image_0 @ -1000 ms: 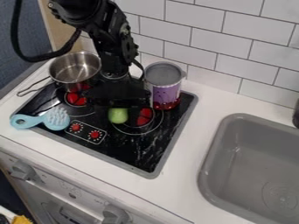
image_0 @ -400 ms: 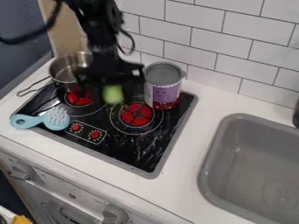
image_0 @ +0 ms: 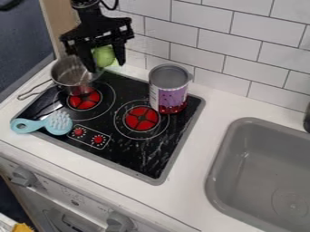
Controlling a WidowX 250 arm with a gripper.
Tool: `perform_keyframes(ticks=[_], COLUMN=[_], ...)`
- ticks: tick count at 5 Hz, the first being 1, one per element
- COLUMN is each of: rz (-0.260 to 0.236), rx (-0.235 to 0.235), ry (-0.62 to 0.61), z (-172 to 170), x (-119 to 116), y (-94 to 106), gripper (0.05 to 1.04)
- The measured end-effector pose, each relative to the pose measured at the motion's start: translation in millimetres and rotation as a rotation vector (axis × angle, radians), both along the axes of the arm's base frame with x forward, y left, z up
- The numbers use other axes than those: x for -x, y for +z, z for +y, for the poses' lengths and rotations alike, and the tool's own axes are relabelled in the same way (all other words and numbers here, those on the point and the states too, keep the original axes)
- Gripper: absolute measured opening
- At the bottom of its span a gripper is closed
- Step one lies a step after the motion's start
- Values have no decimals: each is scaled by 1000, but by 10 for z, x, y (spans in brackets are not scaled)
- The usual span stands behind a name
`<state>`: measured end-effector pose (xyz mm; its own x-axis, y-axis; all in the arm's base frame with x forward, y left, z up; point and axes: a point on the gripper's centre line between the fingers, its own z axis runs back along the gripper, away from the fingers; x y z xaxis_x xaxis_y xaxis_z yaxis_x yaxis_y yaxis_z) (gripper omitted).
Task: Put the green object inside the silver pot
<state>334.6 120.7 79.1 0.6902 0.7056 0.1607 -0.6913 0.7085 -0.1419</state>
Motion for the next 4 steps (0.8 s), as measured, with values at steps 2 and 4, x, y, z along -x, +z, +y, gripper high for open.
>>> perform_keyframes(ticks=[2, 4], rz=[28, 46], rx=[-53, -104], ry=[140, 223], z=[474, 707], x=[-235, -215], y=[-234, -326], gripper=[719, 719])
